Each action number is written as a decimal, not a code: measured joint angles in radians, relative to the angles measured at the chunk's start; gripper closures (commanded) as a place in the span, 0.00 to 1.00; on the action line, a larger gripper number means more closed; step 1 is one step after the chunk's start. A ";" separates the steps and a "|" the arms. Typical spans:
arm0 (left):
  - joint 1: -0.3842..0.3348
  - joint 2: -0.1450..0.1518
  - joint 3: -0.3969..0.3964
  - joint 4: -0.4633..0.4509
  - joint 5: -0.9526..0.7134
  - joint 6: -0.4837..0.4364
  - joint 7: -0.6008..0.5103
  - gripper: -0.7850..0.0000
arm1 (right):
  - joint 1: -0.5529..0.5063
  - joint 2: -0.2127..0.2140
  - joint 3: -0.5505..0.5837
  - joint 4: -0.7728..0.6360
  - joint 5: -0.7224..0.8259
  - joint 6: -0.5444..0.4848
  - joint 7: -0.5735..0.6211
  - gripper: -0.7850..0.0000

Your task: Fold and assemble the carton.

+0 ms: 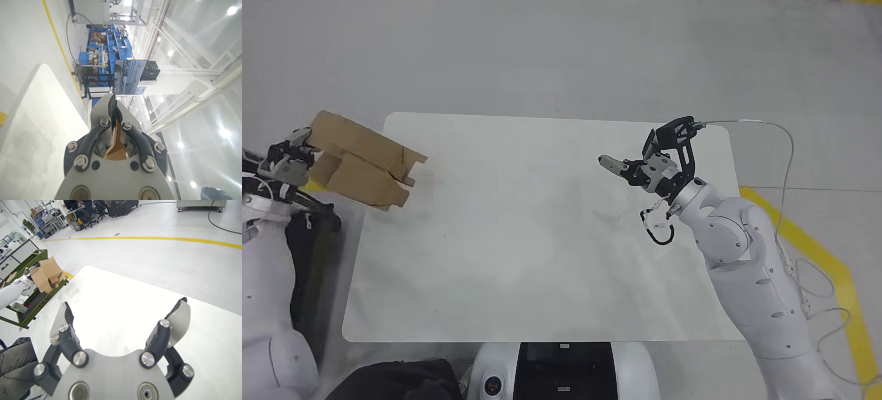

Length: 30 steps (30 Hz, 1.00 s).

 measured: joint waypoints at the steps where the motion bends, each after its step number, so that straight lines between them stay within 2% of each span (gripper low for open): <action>1: 0.024 -0.003 -0.001 -0.046 -0.016 0.008 -0.001 1.00 | 0.000 0.000 0.000 0.000 0.000 0.000 0.000 0.00; 6: 0.129 -0.022 0.026 -0.260 -0.054 0.063 0.069 1.00 | 0.000 0.000 0.000 0.000 0.000 0.000 0.000 0.00; 13: 0.300 -0.058 0.110 -0.590 -0.057 0.104 0.297 1.00 | 0.000 0.000 0.000 0.000 0.000 0.000 0.000 0.00; 16: 0.357 -0.072 0.148 -0.687 -0.056 0.113 0.387 1.00 | 0.000 0.000 0.000 0.000 0.000 0.000 0.000 0.00; 22: 0.407 -0.089 0.219 -0.783 -0.026 0.137 0.477 1.00 | 0.000 0.000 0.000 0.000 0.000 0.000 0.000 0.00; 30: 0.414 -0.092 0.236 -0.796 -0.016 0.141 0.476 1.00 | 0.000 0.000 0.000 0.000 0.000 0.000 0.000 0.00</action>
